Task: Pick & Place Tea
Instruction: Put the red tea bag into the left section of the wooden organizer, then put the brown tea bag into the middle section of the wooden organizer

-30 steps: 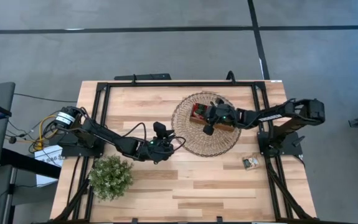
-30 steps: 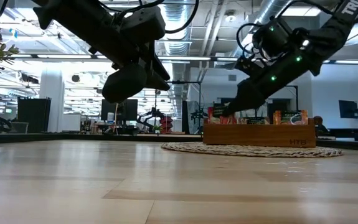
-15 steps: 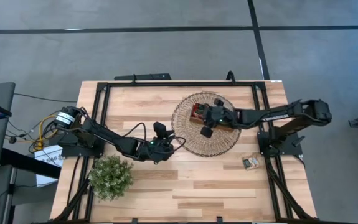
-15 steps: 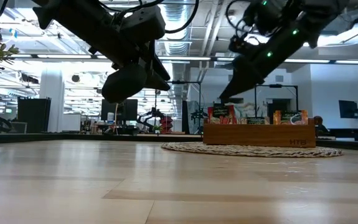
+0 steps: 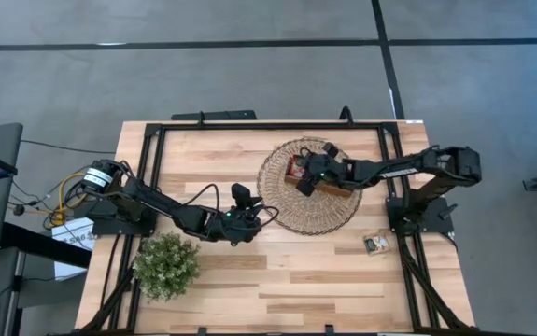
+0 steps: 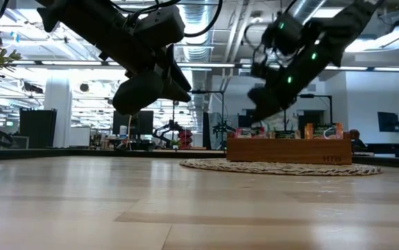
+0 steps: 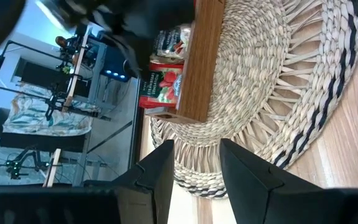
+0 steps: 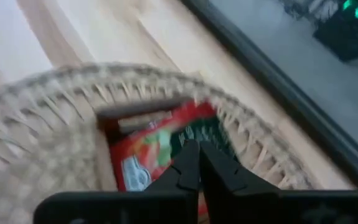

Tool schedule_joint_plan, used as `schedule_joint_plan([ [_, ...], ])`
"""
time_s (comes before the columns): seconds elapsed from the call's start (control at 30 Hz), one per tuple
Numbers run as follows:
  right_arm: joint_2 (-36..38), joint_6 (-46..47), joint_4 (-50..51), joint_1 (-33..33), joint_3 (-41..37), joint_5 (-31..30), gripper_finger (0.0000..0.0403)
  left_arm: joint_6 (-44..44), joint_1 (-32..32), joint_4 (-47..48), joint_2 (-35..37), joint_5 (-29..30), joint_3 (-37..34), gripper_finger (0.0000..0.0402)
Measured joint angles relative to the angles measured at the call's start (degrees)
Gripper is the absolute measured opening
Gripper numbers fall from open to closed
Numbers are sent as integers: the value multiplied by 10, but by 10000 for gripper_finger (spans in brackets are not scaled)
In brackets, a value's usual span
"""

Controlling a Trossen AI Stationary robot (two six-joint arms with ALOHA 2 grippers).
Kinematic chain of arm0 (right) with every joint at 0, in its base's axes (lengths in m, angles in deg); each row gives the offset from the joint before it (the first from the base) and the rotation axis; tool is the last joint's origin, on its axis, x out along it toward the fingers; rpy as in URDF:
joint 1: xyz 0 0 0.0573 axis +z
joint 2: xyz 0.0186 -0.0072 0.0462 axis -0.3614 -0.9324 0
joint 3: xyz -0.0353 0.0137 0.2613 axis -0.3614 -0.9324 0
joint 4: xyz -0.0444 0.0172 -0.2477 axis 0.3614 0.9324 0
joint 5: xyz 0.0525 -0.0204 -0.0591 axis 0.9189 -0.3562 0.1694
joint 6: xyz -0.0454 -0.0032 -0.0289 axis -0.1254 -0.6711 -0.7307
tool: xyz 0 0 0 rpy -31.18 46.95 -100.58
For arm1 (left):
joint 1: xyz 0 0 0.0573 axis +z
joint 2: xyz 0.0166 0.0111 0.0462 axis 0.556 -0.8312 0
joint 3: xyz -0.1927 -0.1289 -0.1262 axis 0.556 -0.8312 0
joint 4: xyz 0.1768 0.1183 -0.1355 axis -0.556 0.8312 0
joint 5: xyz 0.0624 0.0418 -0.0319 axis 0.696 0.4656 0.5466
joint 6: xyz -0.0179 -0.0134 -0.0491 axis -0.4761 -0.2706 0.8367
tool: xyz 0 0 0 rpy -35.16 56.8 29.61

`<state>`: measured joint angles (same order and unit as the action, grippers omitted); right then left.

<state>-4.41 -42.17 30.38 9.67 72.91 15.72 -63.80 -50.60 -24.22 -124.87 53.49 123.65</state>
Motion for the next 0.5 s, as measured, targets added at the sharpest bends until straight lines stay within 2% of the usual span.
schedule_joint_plan([
  [0.1,47,-7,28,22,4,-1,1,3,0,0,0,0,0,122],
  [0.23,116,25,137,76,29,15,4,5,0,0,0,0,0,122],
  [0.37,168,120,277,150,58,67,15,7,0,0,0,0,0,122],
  [0.5,185,269,413,224,67,160,45,7,0,0,0,-1,0,122],
])
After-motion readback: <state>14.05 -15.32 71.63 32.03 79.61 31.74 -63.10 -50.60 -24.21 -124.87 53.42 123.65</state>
